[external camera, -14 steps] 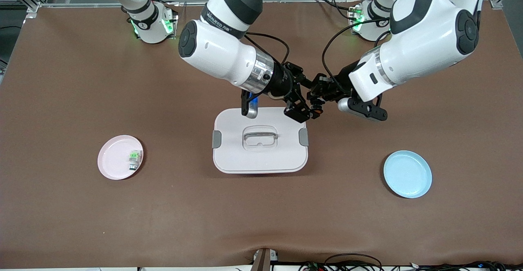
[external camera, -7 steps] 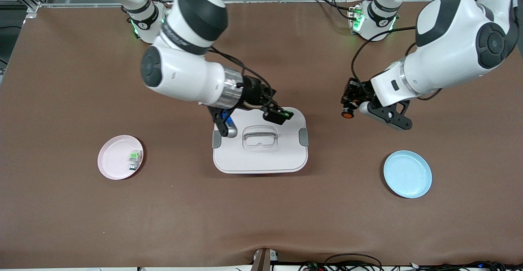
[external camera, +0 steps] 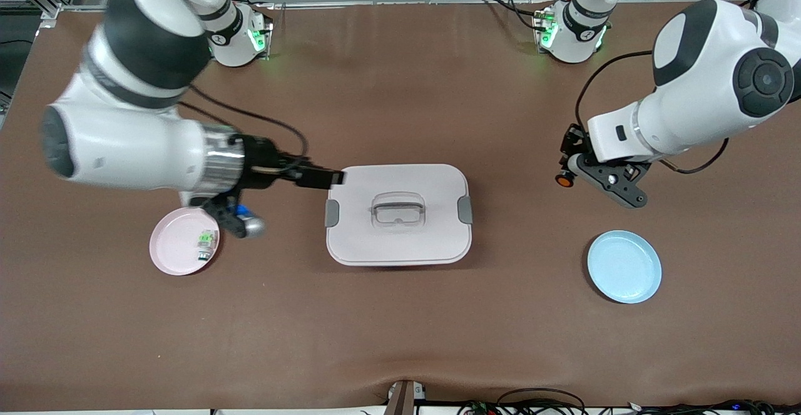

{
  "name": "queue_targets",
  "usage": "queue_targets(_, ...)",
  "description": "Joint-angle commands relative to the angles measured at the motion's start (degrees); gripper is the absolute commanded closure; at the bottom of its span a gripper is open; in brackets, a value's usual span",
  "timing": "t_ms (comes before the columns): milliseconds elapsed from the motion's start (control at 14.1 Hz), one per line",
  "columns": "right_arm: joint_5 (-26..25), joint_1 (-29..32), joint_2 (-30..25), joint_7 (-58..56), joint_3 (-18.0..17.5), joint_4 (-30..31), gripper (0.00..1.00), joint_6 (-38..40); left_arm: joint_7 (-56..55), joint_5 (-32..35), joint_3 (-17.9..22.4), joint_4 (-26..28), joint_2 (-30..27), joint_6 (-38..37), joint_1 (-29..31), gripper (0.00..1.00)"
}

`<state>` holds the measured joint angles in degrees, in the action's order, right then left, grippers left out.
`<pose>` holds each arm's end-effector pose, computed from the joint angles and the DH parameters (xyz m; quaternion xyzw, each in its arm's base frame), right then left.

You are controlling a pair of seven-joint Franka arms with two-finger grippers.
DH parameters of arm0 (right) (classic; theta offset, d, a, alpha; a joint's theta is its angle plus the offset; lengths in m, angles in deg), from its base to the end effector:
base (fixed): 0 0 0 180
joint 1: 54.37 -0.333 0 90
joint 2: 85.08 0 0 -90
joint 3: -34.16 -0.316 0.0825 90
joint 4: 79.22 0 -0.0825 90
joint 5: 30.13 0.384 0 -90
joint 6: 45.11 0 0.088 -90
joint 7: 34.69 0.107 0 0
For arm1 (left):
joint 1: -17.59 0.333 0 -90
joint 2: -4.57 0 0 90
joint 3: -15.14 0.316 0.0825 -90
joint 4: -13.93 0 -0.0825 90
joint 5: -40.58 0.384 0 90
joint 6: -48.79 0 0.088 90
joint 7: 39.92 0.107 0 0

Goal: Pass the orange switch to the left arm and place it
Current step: 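Open the right gripper and withdraw while the left gripper carries the switch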

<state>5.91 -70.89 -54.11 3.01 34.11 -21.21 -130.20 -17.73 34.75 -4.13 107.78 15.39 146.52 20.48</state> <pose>0.6480 0.2627 0.5600 -0.9371 0.1586 0.1697 0.2604 0.5822 -0.1668 0.5006 0.9428 -0.3186 -0.0512 0.0837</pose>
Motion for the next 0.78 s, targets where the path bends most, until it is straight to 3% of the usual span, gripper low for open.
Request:
queue_targets(0, -5.8, 3.2, -1.8, -10.3, -0.9, 0.4, 0.0, 3.8, 5.4, 4.0, -0.2, 1.5, -0.8, -0.3, 0.7, 0.96)
queue_targets(212, -15.3, 6.3, -4.1, -23.9, -0.9, 0.6, 0.0, 5.7, 10.0, 6.4, -0.2, 2.1, -0.2, 1.1, 1.7, 0.96)
queue_targets(495, -27.1, 8.6, -4.3, -42.2, -0.6, 0.5, 0.0, 5.4, 18.6, 6.4, -0.2, 7.7, -0.2, 9.8, 3.8, 0.96)
queue_targets(707, -32.9, 9.1, -5.1, -45.6, -0.4, 0.3, 0.0, 4.9, 22.2, 6.8, -0.2, 10.9, -0.1, 15.0, 4.6, 0.96)
